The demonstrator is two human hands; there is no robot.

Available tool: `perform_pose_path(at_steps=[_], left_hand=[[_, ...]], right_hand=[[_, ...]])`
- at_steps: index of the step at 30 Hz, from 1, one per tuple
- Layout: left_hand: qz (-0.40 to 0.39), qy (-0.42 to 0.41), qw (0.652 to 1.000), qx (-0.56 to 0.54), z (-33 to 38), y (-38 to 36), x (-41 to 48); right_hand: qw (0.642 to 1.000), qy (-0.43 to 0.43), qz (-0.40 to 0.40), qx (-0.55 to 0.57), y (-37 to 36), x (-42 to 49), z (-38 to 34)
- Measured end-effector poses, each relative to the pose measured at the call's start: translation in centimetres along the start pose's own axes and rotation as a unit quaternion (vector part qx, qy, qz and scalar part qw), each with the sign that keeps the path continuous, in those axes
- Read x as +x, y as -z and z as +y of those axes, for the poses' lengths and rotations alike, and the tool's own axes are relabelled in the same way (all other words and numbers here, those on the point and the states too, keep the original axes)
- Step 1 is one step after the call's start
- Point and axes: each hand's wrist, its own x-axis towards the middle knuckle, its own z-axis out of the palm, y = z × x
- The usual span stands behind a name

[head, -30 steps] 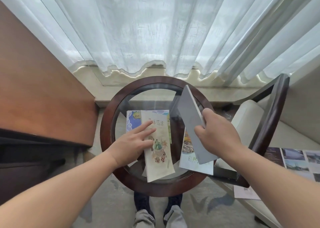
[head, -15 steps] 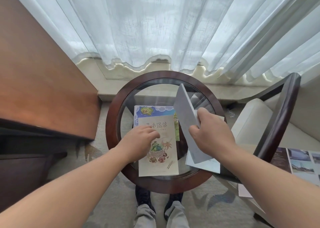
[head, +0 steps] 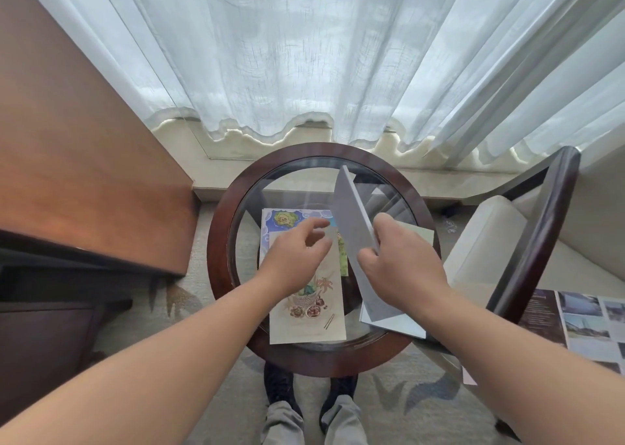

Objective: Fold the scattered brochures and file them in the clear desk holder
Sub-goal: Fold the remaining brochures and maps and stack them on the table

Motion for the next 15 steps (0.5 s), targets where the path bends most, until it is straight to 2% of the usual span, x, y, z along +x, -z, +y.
perform_pose_path(at_steps=[1,3,5,7,12,15], left_hand=[[0.001,0.047,0.993,-0.109,1.1,-0.2,0.0],[-0.011,0.114,0.957,-0.268,3.0,-0.4,0.0],[-0.023,0.137,0.931,-0.338,4.0,-0.4,0.1],[-0.022,0.13,0.934,-0.332,4.1,-0.5,0.1],[0.016,0.113,0.968,-0.222,2.1,-0.1,0.0],[0.029,0.114,0.983,-0.139,-0.2,0.8,0.0]], right_hand=[[1.0,0.002,-0.002,0.003,-0.3,-0.2,-0.2],[1.0,0.011,-0.005,0.016,-0.8,-0.8,-0.6],[0.999,0.03,-0.013,0.019,-1.4,-1.4,-1.1],[0.998,0.049,-0.026,0.01,-2.0,-2.1,-1.7],[0.99,0.107,-0.09,0.025,-3.7,-2.6,-1.7],[0.989,0.076,-0.111,0.069,-4.5,-2.0,-0.1]])
